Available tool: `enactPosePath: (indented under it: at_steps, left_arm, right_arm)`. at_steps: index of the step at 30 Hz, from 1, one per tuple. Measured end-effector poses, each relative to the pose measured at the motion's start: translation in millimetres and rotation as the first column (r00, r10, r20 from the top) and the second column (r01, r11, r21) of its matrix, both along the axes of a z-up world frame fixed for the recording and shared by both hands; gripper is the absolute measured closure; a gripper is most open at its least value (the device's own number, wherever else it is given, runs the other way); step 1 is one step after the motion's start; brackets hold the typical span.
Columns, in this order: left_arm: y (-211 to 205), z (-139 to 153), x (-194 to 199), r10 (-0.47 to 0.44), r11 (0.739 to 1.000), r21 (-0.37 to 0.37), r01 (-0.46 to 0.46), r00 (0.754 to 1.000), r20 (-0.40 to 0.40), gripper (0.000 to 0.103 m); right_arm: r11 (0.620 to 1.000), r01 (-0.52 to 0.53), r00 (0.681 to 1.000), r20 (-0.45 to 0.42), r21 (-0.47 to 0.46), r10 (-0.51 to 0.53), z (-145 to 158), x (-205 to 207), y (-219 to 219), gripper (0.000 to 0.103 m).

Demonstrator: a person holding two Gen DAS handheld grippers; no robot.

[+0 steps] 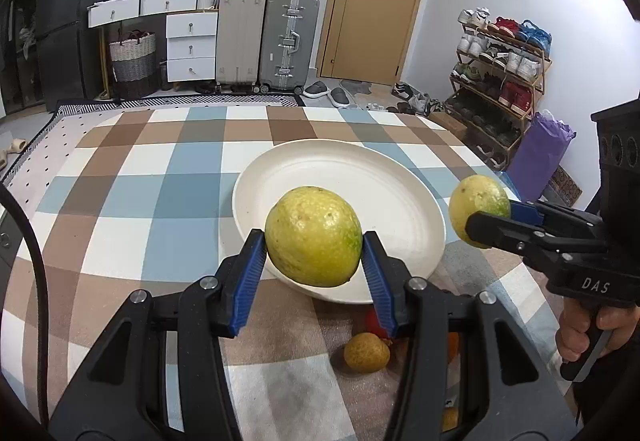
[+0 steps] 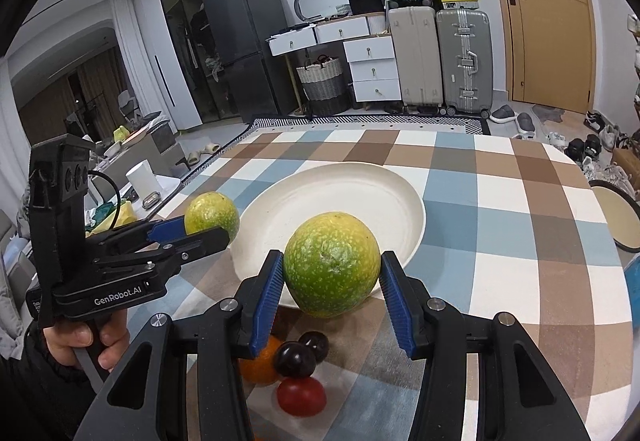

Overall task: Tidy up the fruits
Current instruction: 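Carry both citrus onto the white plate and open both tools, then withdraw both open tools from the plate back toward the loose fruits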

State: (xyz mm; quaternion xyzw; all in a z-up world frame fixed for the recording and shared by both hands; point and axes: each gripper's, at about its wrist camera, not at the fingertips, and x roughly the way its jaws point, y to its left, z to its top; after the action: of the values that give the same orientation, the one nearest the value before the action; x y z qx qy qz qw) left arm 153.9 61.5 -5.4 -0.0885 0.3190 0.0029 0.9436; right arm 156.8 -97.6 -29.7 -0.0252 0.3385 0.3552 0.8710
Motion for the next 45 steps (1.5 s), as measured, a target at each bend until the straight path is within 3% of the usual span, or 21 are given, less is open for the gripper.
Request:
enactPosePath:
  at_steps: [17, 36, 42, 45]
  left_arm:
    - [-5, -22, 22, -0.018, 1.0, -0.005, 0.018, 0.999, -0.027, 0.057]
    - [-6, -19, 16, 0.002, 1.0, 0.022, -0.002, 1.0, -0.012, 0.057]
    - [-8, -19, 11, 0.005, 0.999, 0.033, -0.004, 1.0, -0.019, 0.052]
    - [-7, -17, 4, 0.017, 0.999, 0.038, -0.016, 1.0, -0.007, 0.035]
  right_arm:
    - [1.0, 0.003, 1.0, -0.03, -0.009, -0.004, -20, 23, 17, 0.053]
    - [1.0, 0.015, 0.999, -0.04, -0.016, -0.016, -30, 20, 17, 0.052]
    - [1.0, 0.027, 0.999, -0.026, -0.011, -0.028, -28, 18, 12, 0.035]
    - [0.999, 0.029, 0.999, -0.014, -0.013, -0.03, -26, 16, 11, 0.025]
